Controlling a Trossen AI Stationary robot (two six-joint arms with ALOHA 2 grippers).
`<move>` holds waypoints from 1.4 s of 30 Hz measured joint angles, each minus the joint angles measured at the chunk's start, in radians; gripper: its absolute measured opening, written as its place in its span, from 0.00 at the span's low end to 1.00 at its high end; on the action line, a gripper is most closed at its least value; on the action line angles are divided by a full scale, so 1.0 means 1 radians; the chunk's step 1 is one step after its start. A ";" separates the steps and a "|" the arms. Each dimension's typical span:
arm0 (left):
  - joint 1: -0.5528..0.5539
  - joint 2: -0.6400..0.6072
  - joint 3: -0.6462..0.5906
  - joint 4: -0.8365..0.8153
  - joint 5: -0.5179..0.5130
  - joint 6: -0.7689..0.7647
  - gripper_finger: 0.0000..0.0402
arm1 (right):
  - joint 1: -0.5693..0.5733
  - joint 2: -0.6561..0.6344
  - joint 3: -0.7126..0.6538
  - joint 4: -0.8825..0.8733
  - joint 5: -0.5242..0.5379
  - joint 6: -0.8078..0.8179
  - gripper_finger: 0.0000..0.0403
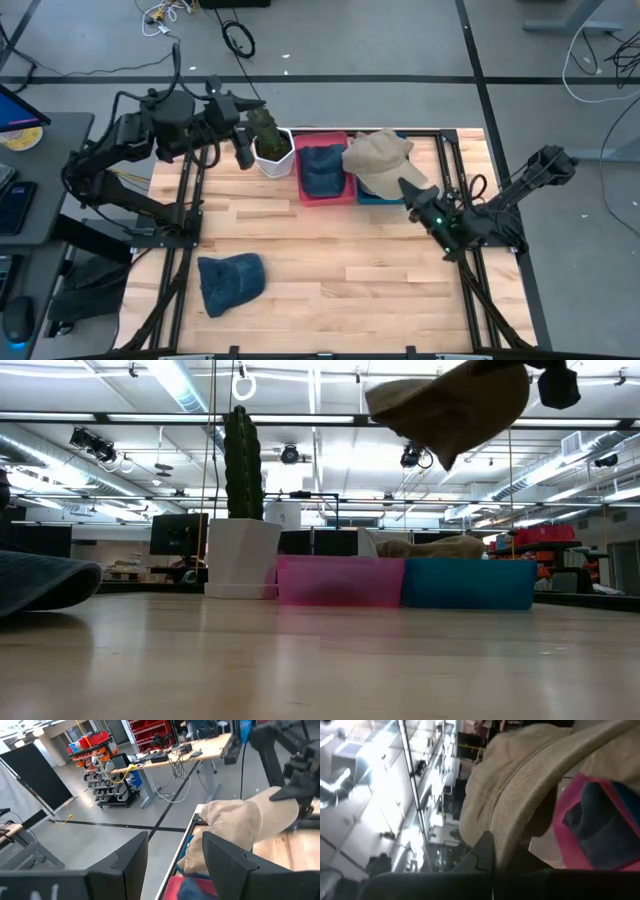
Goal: Pick & Place hat
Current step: Put the brown cap into the blue bin
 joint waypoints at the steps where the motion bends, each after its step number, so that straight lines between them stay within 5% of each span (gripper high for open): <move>1: 0.000 0.004 -0.001 -0.001 0.000 0.007 0.47 | -0.002 0.022 0.004 0.036 0.002 0.002 0.01; 9: 0.000 0.011 0.000 0.005 0.000 0.017 0.47 | -0.101 0.145 0.001 0.059 0.000 0.028 0.01; 17: -0.003 0.009 0.000 -0.005 0.001 0.014 0.47 | -0.276 0.139 -0.020 0.060 0.001 0.002 0.01; 25: -0.003 0.009 0.000 -0.063 0.003 0.007 0.47 | -0.336 0.125 -0.020 0.048 0.001 -0.106 0.01; 42: -0.003 0.009 0.000 -0.119 0.001 0.009 0.47 | -0.319 0.127 -0.021 -0.482 0.000 0.135 0.01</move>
